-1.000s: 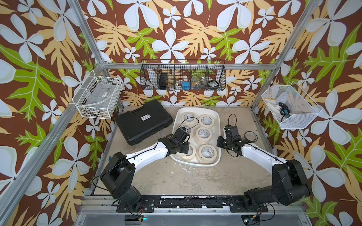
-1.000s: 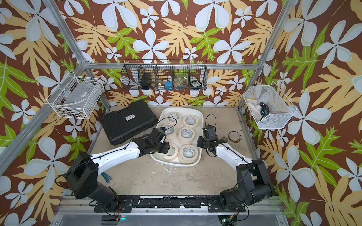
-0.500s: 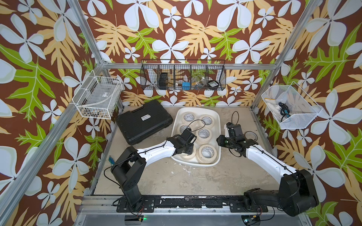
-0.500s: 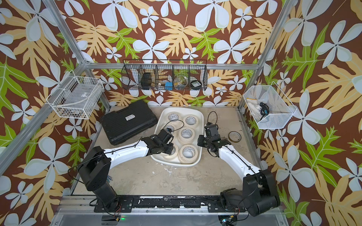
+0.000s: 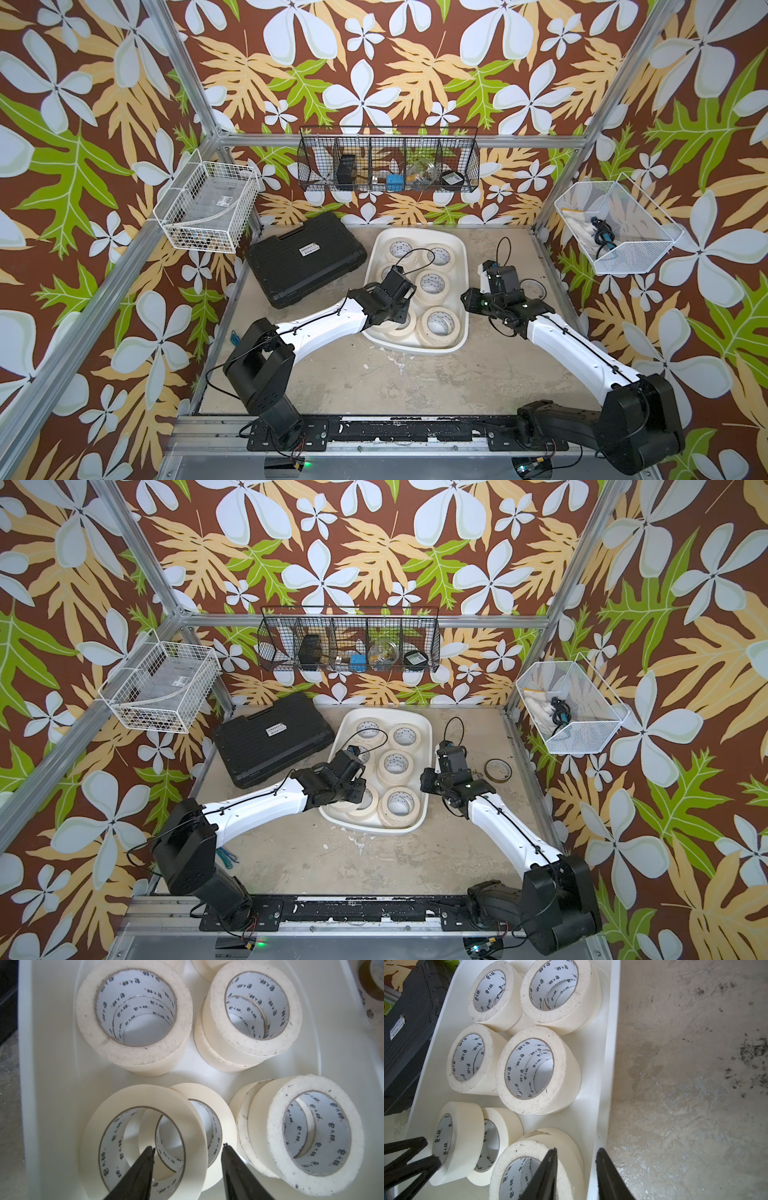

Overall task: Take out the art tape in the storage box
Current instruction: Pick up the art tape from the storage box.

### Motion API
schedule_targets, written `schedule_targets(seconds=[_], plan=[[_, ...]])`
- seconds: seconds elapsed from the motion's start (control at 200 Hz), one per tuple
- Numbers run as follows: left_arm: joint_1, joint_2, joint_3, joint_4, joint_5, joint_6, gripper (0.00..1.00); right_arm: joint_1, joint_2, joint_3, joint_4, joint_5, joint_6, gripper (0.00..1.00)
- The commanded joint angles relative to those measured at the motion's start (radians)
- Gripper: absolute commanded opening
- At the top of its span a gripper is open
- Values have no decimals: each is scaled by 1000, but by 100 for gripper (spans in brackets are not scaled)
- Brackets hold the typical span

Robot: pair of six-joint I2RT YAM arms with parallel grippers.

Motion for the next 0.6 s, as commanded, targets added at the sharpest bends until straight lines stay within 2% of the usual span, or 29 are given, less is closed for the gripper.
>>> schedule_targets(seconds=[0.0,0.4,0.591], plan=[[-3,12,17,-30,5,-10,57,3,-11,-8,0,-13,-5,36],[-15,86,24,-35,9,-35,56,38,-33,-25,7,-45,23,36],[-17,123,31,-31,-8,-33,48,52,-33,-22,7,-44,28,37]])
